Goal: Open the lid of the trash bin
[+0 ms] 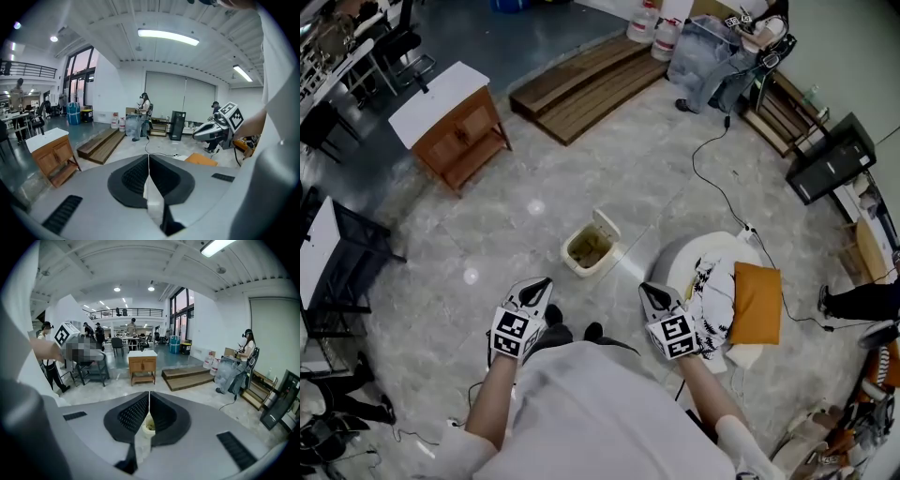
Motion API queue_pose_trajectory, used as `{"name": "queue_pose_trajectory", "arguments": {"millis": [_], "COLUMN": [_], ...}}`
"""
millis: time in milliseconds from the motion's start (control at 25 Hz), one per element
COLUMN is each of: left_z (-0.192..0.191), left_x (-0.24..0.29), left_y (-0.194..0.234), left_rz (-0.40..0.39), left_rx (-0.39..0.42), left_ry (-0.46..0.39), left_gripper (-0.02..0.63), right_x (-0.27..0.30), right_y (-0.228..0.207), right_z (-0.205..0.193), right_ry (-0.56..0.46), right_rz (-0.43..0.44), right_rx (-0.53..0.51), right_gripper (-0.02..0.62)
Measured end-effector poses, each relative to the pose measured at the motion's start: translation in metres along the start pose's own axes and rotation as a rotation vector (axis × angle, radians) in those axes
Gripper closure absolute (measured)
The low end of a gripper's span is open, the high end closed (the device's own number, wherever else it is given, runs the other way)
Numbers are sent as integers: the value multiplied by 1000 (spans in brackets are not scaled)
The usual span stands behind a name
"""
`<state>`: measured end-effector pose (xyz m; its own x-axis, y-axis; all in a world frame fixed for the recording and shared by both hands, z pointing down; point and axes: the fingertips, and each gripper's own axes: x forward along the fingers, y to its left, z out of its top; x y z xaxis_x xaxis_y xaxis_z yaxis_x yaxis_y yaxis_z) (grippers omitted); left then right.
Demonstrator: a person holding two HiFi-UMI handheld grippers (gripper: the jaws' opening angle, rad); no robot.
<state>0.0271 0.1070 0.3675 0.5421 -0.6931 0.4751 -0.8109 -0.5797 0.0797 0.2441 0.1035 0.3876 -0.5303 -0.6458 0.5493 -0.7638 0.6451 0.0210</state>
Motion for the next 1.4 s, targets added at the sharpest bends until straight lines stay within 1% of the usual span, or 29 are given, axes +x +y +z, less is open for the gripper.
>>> {"name": "queue_pose_trajectory", "arguments": {"millis": [160, 280, 520, 840, 1080, 1240, 1400], "left_z": [7, 4, 4, 7, 4, 6, 4], "left_x": [-9, -12, -23, -43, -55, -63, -64], "left_y": [1, 6, 17, 38, 54, 60, 64], "left_rz": [15, 21, 16, -19, -44, -48, -55], "left_rx": [-6, -13, -13, 10, 17, 9, 4], "left_ry": [-9, -3, -18, -46, -50, -55, -54], "left_gripper": [583, 584, 584, 584, 584, 584, 584], "right_x": [0, 2, 8, 12, 14, 10, 9], "right_y": [0, 1, 8, 31, 40, 44, 47], "right_z": [5, 7, 15, 32, 39, 45, 52], "right_ry": [-6, -5, -14, -37, -57, -76, -91], "right_rz": [4, -2, -33, -78, -120, -125, -129], "right_rx": [8, -6, 6, 13, 52, 77, 69], "right_gripper": [565, 565, 565, 565, 565, 565, 565]}}
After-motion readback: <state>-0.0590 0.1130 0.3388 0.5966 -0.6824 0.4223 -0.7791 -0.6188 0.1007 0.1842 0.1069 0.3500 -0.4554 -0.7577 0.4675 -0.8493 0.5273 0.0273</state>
